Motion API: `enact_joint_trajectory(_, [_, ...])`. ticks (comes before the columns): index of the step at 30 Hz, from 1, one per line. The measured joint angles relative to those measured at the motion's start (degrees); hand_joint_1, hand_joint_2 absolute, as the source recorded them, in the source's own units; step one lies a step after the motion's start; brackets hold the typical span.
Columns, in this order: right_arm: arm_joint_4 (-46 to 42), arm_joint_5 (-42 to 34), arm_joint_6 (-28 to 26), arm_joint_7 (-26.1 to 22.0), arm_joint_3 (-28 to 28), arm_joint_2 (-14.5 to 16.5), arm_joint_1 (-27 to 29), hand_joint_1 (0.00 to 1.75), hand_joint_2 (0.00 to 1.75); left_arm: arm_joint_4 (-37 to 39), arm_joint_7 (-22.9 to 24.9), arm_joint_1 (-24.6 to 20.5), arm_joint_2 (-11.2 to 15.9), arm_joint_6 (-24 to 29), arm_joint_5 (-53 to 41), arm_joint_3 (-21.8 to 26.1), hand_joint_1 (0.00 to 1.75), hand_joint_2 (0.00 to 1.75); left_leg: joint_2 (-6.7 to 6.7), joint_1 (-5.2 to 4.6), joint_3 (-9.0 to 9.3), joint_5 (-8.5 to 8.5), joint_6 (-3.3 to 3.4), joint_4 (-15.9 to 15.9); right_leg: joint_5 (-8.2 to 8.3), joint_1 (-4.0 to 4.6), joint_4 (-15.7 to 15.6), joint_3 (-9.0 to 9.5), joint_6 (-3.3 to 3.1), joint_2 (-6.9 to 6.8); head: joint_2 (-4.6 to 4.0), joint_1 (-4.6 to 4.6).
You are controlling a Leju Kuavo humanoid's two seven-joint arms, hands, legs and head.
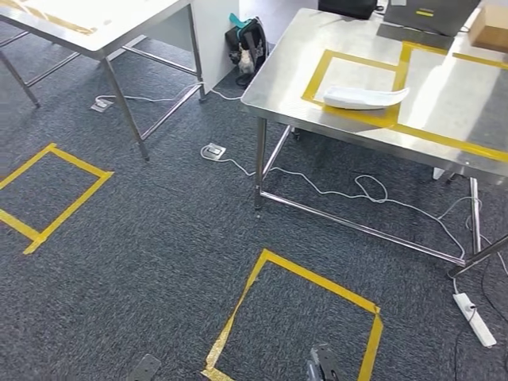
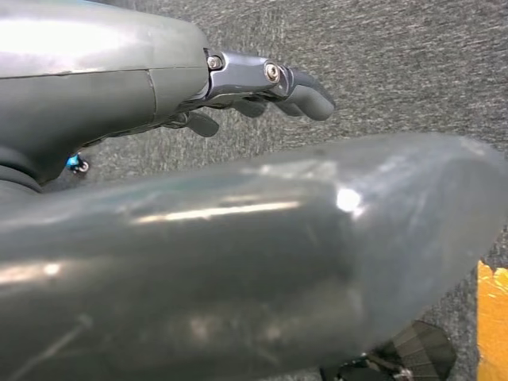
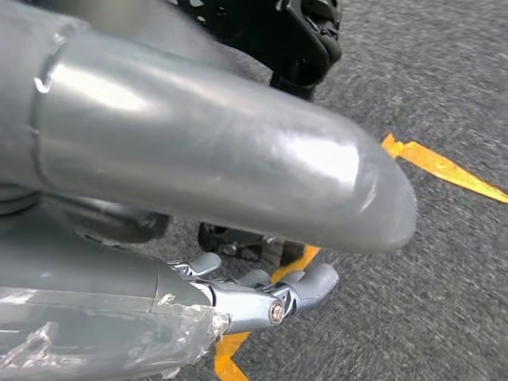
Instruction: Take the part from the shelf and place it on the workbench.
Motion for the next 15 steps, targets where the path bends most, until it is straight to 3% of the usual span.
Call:
enact_joint_trajectory(1, [0.0, -0.1, 0.0, 0.0, 0.0, 0.0, 0.1, 0.00, 0.00, 0.1, 0.5, 0.0, 0.0, -0.2, -0.3, -0.1, 0.00, 0.00, -0.83, -0.04, -0.03, 0.06, 0.03, 0.0, 0.21, 0.01, 1.0, -0.53, -0.10, 0.18, 0.00, 0.00])
enact_joint_trajectory(2, [0.0, -0.2, 0.0, 0.0, 0.0, 0.0, 0.1, 0.00, 0.00, 0.2, 1.2, 0.1, -0.1, -0.3, -0.6, -0.2, 0.00, 0.00, -1.70, -0.05, -0.03, 0.13, -0.02, 0.0, 1.50, -0.01, -0.4, 0.05, -0.23, 0.37, 0.00, -0.01])
enact_joint_trajectory(3, [0.0, -0.3, -0.1, 0.0, 0.0, 0.0, 0.1, 0.00, 0.00, 0.3, 1.9, 0.1, -0.1, -0.4, -0.8, -0.3, 0.00, 0.00, -2.60, -0.02, -0.02, 0.22, -0.11, 0.0, 3.54, -0.06, -3.7, 1.64, -0.37, 0.87, 0.00, -0.01])
enact_joint_trajectory(5, [0.0, -0.5, -0.2, 0.0, 0.0, 0.0, 0.1, 0.00, 0.00, 0.4, 3.2, 0.1, -0.3, -0.6, -1.2, -0.5, 0.00, 0.00, -4.27, 0.02, -0.21, 0.42, -0.53, 0.2, 6.69, -0.45, -11.8, 5.36, -0.56, 4.10, 0.00, -0.02])
enact_joint_trajectory(7, [0.0, -0.6, -0.2, -0.1, 0.0, 0.0, 0.1, 0.00, 0.00, 0.4, 4.0, 0.0, -0.4, -0.6, -1.2, -0.8, 0.00, 0.00, -5.67, 0.14, -0.78, 0.80, -1.27, 0.2, 7.33, -0.66, -15.3, 7.04, -0.72, 6.55, 0.00, -0.05])
enact_joint_trajectory(9, [0.0, -0.7, -0.2, -0.1, -0.1, 0.0, 0.2, 0.00, 0.00, 0.5, 4.5, 0.2, -0.4, -0.7, -1.2, -1.0, 0.00, 0.00, -6.97, 0.45, -1.37, 1.33, -2.18, 0.1, 7.53, -0.51, -15.5, 7.16, -1.23, 5.63, 0.00, -0.08])
enact_joint_trajectory(10, [0.0, -0.7, -0.2, -0.1, -0.1, 0.0, 0.2, 0.00, 0.00, 0.5, 4.6, 0.3, -0.4, -0.7, -1.1, -1.0, 0.00, 0.00, -6.47, 0.46, -1.71, 1.17, -2.50, 0.4, 7.75, -0.48, -15.6, 7.20, -1.63, 4.81, 0.00, -0.12])
enact_joint_trajectory(12, [0.0, -0.7, -0.2, 0.0, -0.1, 0.0, 0.2, 0.00, 0.00, 0.6, 4.8, 0.3, -0.5, -0.7, -1.1, -1.1, 0.00, 0.00, -3.34, 0.25, -3.54, -1.12, -2.92, 3.9, 8.14, -0.47, -16.0, 7.26, -2.33, 2.88, 0.00, -0.46])
enact_joint_trajectory(13, [0.0, -0.7, -0.2, 0.0, -0.1, 0.0, 0.2, 0.00, 0.00, 0.6, 4.8, 0.2, -0.5, -0.7, -1.1, -1.1, 0.00, 0.00, -1.24, 0.12, -5.16, -3.11, -3.07, 7.4, 8.19, -0.29, -16.0, 7.25, -2.52, 1.84, 0.00, -0.61])
enact_joint_trajectory(15, [0.0, -0.6, -0.3, 0.0, -0.1, 0.0, 0.3, 0.00, 0.00, 0.6, 4.8, 0.0, -0.6, -0.7, -1.1, -1.2, 0.00, 0.00, 0.62, 0.16, -8.44, -6.35, -3.32, 14.7, 8.17, -0.02, -16.0, 7.15, -2.67, -0.32, 0.00, -0.72])
